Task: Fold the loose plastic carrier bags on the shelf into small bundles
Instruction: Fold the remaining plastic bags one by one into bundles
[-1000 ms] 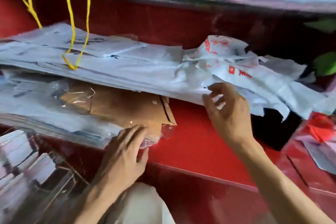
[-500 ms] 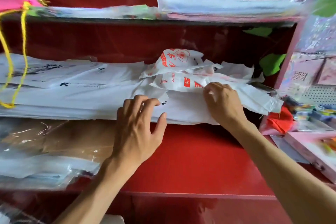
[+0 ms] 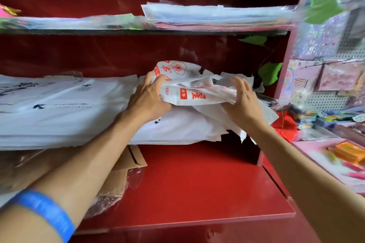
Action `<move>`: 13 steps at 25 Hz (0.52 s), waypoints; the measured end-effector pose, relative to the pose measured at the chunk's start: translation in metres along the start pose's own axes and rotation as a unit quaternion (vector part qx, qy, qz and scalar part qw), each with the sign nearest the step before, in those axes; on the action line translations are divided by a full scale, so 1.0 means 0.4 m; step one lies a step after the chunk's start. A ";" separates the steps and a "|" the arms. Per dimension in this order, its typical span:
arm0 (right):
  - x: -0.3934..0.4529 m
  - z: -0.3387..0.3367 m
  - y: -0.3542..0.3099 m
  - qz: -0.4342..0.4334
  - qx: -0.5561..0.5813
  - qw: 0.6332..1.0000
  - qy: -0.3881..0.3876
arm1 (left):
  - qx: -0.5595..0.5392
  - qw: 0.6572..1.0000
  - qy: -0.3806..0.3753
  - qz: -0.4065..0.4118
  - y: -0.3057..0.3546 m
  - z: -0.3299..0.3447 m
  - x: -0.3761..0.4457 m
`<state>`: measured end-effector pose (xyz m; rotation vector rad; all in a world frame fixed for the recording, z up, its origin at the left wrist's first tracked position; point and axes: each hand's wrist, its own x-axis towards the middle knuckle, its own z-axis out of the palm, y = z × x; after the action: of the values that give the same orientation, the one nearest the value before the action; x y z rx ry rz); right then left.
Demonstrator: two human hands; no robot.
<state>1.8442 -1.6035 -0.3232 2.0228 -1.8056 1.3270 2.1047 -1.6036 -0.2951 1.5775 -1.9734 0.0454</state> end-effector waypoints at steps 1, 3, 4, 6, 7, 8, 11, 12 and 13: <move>0.021 -0.003 0.003 0.013 -0.016 1.000 -0.014 | -0.036 0.999 -0.004 -0.025 -0.004 0.004 0.024; 0.069 -0.005 0.003 0.058 -0.048 0.995 -0.067 | -0.089 0.993 -0.023 -0.080 -0.008 0.008 0.066; 0.092 -0.005 0.001 0.081 -0.060 0.990 -0.098 | -0.111 0.988 -0.039 -0.097 -0.007 0.010 0.079; 0.126 0.002 -0.003 0.087 -0.064 0.982 -0.157 | -0.122 0.986 -0.047 -0.105 -0.002 0.017 0.096; 0.132 0.005 -0.006 0.080 -0.057 0.981 -0.169 | -0.118 0.987 -0.036 -0.103 0.001 0.017 0.095; 0.130 0.008 -0.009 0.077 -0.042 0.981 -0.175 | -0.120 0.988 -0.021 -0.098 0.001 0.017 0.092; 0.098 0.015 -0.018 0.077 0.005 0.985 -0.157 | -0.095 0.993 0.031 -0.064 0.002 0.006 0.053; 0.082 0.008 -0.024 0.066 0.013 0.987 -0.142 | -0.088 0.995 0.041 -0.037 0.005 0.001 0.038; 0.068 -0.003 -0.030 0.054 0.019 0.990 -0.127 | -0.096 0.994 0.047 -0.010 0.007 -0.003 0.025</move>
<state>1.8510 -1.6197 -0.2994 2.2326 -2.0367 1.1825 2.1016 -1.6110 -0.2884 1.4432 -1.8314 -0.0742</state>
